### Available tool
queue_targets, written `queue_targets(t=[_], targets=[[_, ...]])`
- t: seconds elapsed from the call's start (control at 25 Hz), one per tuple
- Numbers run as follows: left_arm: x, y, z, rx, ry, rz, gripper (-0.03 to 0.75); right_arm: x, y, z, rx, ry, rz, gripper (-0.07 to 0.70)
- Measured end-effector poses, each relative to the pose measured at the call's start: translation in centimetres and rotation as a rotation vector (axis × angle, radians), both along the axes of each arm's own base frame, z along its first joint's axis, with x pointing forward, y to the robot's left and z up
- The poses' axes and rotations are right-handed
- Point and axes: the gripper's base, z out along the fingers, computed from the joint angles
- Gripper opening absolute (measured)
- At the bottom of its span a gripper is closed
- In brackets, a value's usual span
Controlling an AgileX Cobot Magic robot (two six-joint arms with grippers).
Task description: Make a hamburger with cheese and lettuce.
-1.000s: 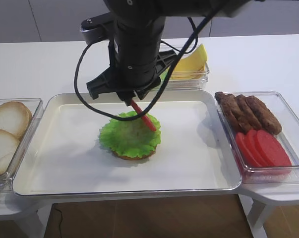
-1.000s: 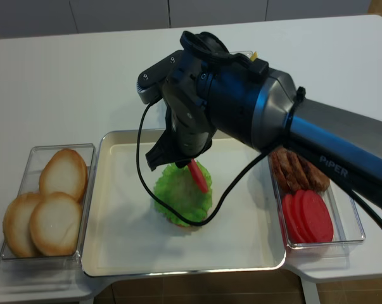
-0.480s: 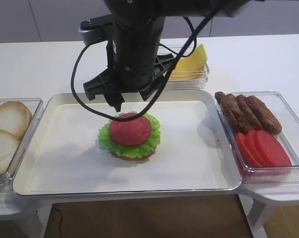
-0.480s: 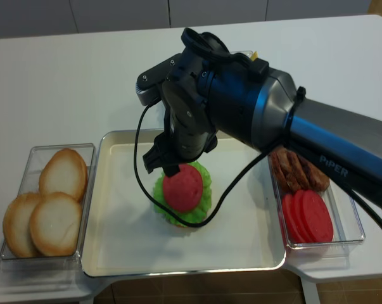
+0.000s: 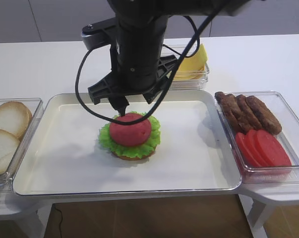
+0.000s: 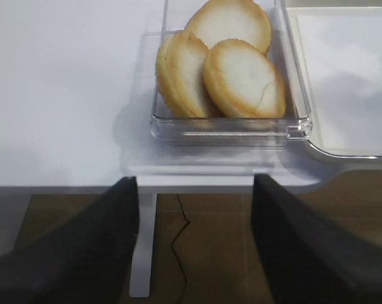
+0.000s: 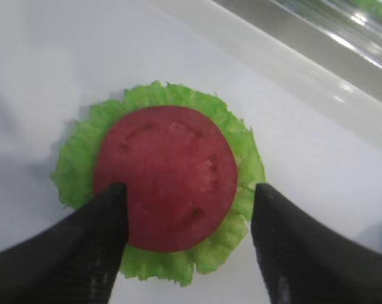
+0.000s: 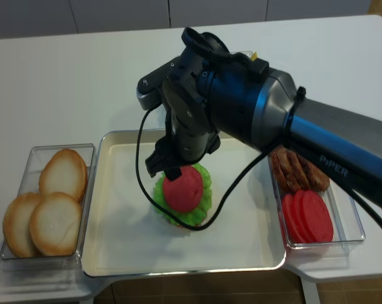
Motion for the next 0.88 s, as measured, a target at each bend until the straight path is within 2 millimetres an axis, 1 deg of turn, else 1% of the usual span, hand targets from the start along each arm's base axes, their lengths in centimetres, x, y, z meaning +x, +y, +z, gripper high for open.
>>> queue_targets(t=[0.08, 0.2, 0.32, 0.44, 0.48, 0.6, 0.72, 0.84, 0.88], targets=[[0.0, 0.0, 0.0, 0.0, 0.0, 0.0, 0.418, 0.2, -0.4, -0.1, 0.015, 0.044, 0.005, 0.477], [0.0, 0.0, 0.0, 0.0, 0.0, 0.0, 0.418, 1.6, -2.1, -0.2, 0.058, 0.122, -0.027, 0.477], [0.0, 0.0, 0.0, 0.0, 0.0, 0.0, 0.418, 3.7, -5.3, 0.6, 0.089, 0.146, -0.1, 0.477], [0.0, 0.0, 0.0, 0.0, 0.0, 0.0, 0.418, 5.4, -9.6, 2.5, 0.114, 0.114, -0.185, 0.477], [0.0, 0.0, 0.0, 0.0, 0.0, 0.0, 0.418, 5.8, -10.9, 3.0, 0.115, 0.106, -0.205, 0.477], [0.0, 0.0, 0.0, 0.0, 0.0, 0.0, 0.418, 7.0, -15.6, 4.4, 0.121, 0.09, -0.301, 0.477], [0.0, 0.0, 0.0, 0.0, 0.0, 0.0, 0.418, 7.4, -20.2, 5.4, 0.126, 0.075, -0.403, 0.477], [0.0, 0.0, 0.0, 0.0, 0.0, 0.0, 0.418, 7.0, -24.0, 6.3, 0.121, 0.082, -0.489, 0.477], [0.0, 0.0, 0.0, 0.0, 0.0, 0.0, 0.418, 6.8, -25.0, 6.8, 0.124, 0.075, -0.514, 0.477]])
